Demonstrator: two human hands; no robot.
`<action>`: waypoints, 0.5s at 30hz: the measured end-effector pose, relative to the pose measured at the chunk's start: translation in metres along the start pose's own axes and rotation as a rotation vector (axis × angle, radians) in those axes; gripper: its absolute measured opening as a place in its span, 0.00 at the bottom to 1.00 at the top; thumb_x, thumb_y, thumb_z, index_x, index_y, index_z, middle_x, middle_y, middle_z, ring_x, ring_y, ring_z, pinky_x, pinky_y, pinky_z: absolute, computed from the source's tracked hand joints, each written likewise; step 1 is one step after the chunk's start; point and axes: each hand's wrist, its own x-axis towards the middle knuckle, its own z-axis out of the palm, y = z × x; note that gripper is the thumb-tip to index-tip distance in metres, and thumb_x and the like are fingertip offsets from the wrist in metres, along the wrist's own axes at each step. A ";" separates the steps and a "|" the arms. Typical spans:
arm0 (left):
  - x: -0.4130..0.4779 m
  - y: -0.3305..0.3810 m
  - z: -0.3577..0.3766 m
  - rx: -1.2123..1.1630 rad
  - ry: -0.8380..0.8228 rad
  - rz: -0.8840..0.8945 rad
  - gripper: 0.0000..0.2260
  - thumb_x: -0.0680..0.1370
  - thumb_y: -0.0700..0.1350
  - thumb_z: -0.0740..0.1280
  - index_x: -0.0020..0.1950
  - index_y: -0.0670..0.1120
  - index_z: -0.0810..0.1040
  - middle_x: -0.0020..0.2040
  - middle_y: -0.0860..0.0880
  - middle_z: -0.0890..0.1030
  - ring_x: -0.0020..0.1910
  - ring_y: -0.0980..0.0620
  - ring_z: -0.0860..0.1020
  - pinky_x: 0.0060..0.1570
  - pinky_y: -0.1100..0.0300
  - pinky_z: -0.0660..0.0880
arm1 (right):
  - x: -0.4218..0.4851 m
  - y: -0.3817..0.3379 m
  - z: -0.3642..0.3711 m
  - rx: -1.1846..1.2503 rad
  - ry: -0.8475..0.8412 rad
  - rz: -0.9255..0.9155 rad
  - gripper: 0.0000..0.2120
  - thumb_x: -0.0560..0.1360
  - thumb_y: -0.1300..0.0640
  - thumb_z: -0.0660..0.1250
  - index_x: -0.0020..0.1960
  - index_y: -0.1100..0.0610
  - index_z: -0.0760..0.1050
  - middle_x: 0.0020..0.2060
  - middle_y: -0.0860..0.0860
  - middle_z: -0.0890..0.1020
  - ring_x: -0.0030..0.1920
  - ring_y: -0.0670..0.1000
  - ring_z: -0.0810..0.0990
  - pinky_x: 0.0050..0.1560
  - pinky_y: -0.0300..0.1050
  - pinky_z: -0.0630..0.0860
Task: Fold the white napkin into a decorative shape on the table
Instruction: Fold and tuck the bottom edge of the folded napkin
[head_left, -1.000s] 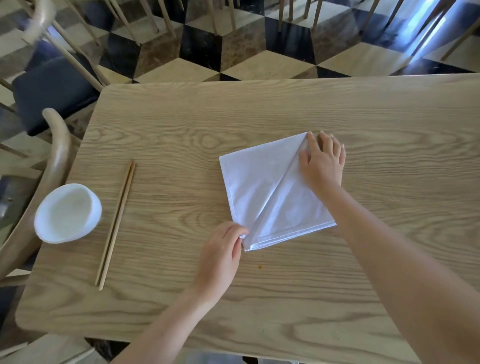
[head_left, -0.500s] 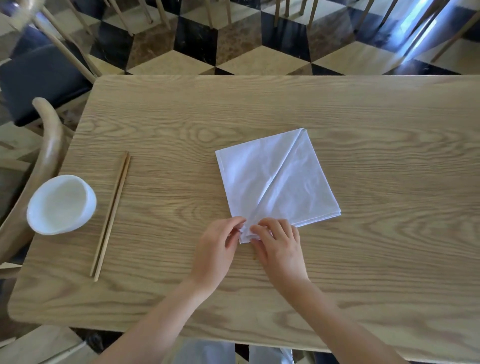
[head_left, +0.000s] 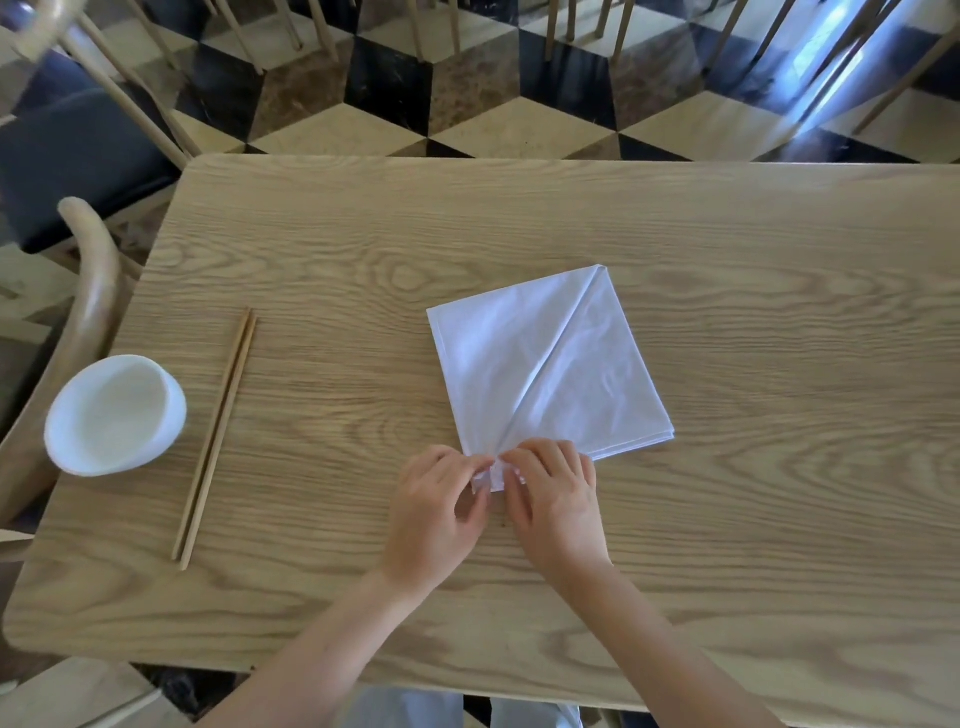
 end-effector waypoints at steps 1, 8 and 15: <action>-0.001 0.000 0.000 0.021 0.006 0.028 0.06 0.71 0.42 0.68 0.47 0.46 0.80 0.37 0.55 0.80 0.42 0.53 0.76 0.46 0.55 0.72 | 0.005 0.001 -0.002 -0.005 0.016 0.003 0.09 0.74 0.58 0.59 0.48 0.55 0.78 0.46 0.50 0.80 0.48 0.49 0.71 0.50 0.44 0.67; -0.004 -0.001 0.006 0.163 0.044 0.104 0.02 0.72 0.42 0.70 0.44 0.47 0.81 0.36 0.54 0.81 0.45 0.52 0.75 0.53 0.59 0.67 | 0.056 0.031 0.002 -0.278 -0.248 -0.169 0.22 0.78 0.52 0.51 0.66 0.58 0.72 0.66 0.52 0.74 0.68 0.53 0.70 0.70 0.52 0.53; -0.006 -0.007 0.014 0.154 0.059 0.116 0.04 0.71 0.36 0.70 0.40 0.45 0.79 0.36 0.51 0.79 0.45 0.51 0.74 0.51 0.60 0.67 | 0.097 0.067 -0.012 -0.350 -0.283 0.006 0.30 0.76 0.47 0.40 0.74 0.56 0.59 0.74 0.50 0.60 0.75 0.52 0.55 0.74 0.49 0.43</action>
